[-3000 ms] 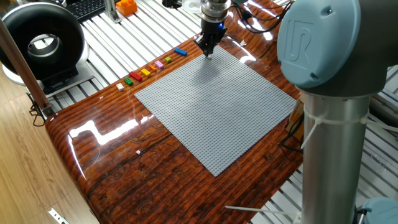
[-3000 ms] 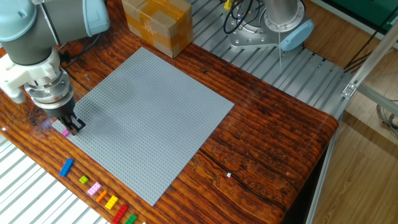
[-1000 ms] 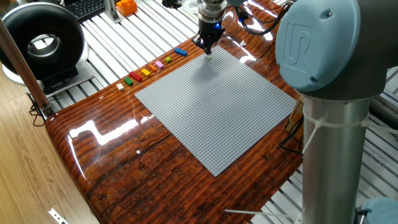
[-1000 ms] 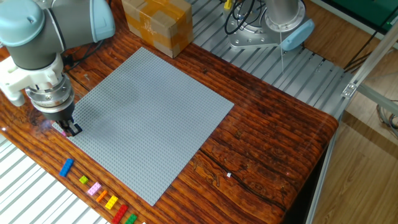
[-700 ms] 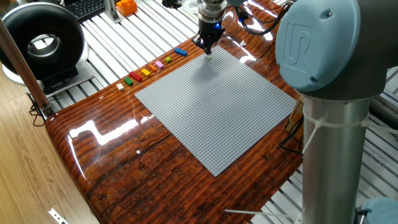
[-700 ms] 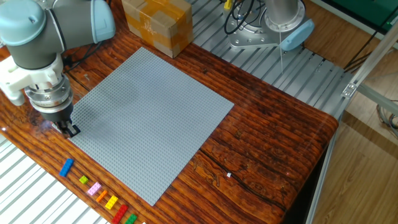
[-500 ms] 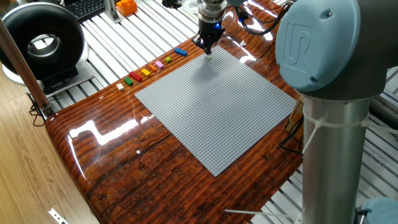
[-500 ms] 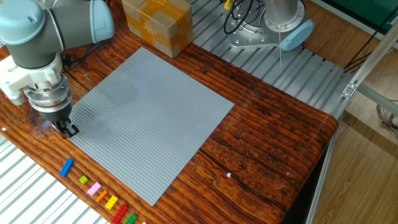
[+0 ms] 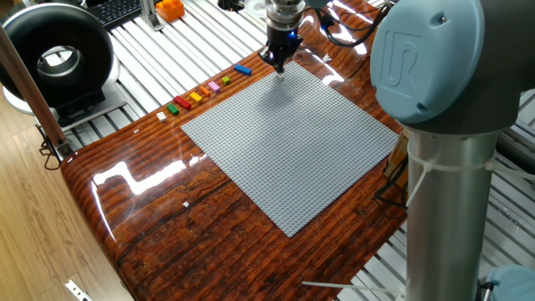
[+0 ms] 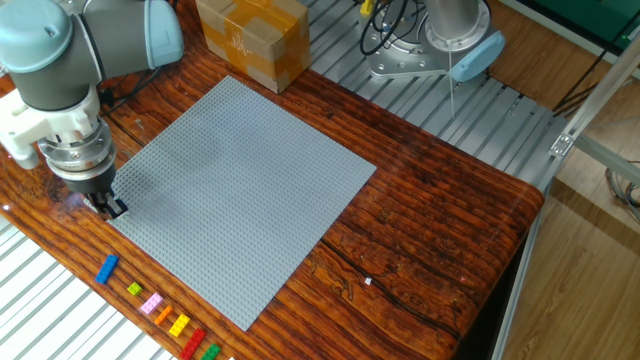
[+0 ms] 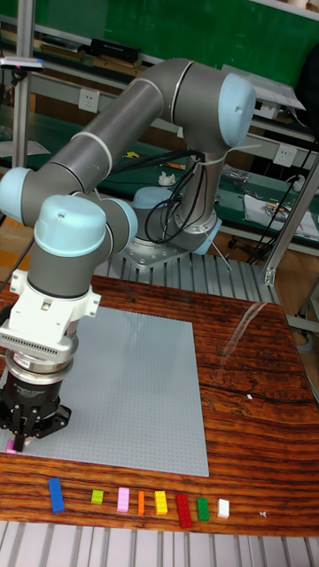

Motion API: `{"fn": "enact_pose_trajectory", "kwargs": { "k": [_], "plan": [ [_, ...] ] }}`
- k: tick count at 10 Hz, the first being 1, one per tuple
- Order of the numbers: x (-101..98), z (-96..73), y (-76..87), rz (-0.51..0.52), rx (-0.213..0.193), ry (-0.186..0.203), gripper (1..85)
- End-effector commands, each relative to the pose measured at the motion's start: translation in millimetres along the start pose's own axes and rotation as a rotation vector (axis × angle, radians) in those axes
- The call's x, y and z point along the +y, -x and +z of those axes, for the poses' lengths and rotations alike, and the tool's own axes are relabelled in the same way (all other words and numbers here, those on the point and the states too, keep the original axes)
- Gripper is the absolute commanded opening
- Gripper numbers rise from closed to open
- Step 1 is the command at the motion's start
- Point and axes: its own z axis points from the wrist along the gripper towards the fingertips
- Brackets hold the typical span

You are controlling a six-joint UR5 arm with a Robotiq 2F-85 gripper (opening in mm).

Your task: Build with small Lego blocks

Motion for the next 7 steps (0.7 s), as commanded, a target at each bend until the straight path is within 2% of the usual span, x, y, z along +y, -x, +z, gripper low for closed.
{"fn": "enact_pose_trajectory", "kwargs": {
  "k": [1,5,6,7],
  "plan": [
    [-2.2,-5.0,-3.5,0.010,0.021,-0.008,1.0],
    [0.4,-4.7,-5.2,0.016,0.029,0.001,1.7],
    [4.6,-4.8,-8.0,0.007,0.042,0.016,6.7],
    [4.5,-5.0,-8.8,-0.007,0.045,0.016,12.3]
  ]
}}
